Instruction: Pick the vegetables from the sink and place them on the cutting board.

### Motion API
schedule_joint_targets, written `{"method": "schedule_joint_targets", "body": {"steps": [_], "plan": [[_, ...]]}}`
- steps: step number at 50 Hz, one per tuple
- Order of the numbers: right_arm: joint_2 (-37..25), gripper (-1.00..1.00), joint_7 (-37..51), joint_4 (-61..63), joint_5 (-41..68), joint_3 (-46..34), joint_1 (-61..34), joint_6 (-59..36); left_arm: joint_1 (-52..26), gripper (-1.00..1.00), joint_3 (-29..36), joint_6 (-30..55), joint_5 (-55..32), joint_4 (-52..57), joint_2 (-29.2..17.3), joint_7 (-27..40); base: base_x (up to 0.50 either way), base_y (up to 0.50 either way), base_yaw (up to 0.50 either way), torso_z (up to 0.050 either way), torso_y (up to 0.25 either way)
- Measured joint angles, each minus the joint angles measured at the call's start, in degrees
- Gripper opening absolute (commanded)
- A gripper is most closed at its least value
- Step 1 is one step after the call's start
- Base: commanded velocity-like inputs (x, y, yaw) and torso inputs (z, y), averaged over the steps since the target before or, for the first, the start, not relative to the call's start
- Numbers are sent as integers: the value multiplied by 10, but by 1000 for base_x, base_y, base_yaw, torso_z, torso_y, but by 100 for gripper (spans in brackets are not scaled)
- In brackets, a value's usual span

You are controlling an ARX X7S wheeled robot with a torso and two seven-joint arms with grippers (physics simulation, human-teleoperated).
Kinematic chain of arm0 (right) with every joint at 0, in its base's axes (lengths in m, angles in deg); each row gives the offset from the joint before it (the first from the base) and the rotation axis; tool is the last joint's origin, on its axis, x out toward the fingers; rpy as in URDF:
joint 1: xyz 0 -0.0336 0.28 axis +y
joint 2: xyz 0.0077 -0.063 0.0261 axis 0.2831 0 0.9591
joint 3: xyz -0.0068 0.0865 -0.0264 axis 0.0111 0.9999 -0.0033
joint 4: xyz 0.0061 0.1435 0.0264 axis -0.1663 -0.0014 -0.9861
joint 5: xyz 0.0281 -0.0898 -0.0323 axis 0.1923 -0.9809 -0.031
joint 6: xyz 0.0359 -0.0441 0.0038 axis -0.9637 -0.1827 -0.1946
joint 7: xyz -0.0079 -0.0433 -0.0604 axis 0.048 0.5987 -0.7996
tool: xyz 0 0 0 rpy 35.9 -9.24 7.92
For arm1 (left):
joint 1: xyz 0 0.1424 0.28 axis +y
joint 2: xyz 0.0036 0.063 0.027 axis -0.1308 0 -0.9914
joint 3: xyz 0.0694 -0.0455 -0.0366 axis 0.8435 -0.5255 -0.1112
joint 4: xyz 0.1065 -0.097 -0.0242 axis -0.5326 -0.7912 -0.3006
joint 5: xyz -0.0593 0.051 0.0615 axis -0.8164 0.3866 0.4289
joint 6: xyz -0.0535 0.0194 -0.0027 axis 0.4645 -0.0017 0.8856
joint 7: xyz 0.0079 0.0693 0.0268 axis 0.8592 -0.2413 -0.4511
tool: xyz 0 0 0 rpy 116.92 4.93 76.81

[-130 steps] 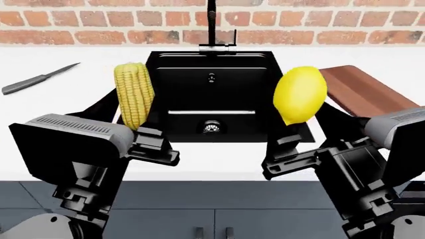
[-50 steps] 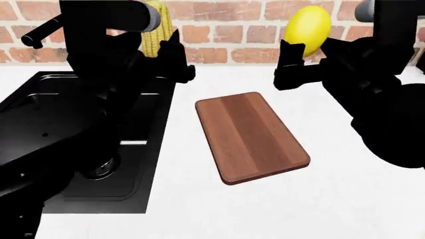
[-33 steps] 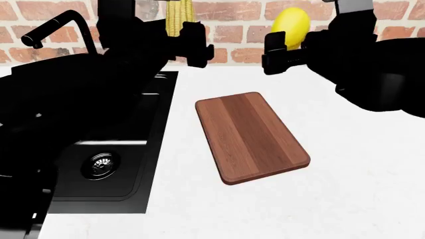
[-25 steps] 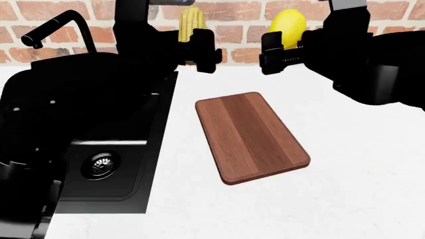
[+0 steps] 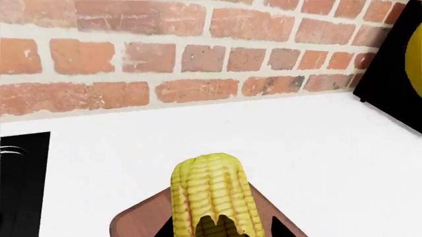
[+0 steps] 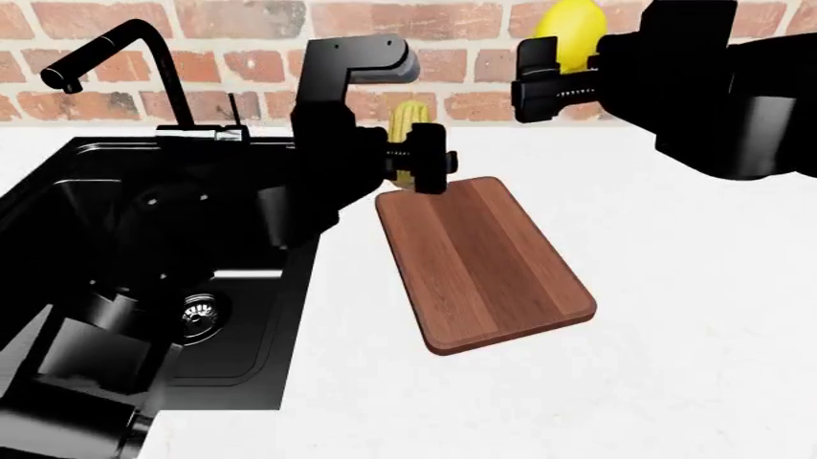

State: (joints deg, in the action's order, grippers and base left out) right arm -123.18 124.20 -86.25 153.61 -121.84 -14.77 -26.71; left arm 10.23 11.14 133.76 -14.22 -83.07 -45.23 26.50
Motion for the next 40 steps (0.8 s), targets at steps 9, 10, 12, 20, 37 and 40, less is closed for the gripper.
{"method": "schedule_joint_targets", "body": {"steps": [9,10,12,20,37,40], "plan": [[-6,-100,9,5,5,5,0,1,19,-100,10,1,-1,-9,5,2,0,0,0,0,1],[-6,-100,9,6,6,5,0,1,21,-100,11,1,-1,-9,5,2,0,0,0,0,0],[-7,-100,10,7,6,6,0,1,25,-100,14,2,0,-8,5,2,0,0,0,0,0],[-9,-100,10,7,7,7,0,4,38,-100,30,5,5,-4,8,1,0,0,0,0,0],[-13,-100,10,12,10,10,6,9,52,-100,64,2,30,-6,12,-6,0,0,0,0,0],[-14,-100,9,12,10,10,7,10,53,100,67,1,32,-6,12,-6,0,0,0,0,0]]}}
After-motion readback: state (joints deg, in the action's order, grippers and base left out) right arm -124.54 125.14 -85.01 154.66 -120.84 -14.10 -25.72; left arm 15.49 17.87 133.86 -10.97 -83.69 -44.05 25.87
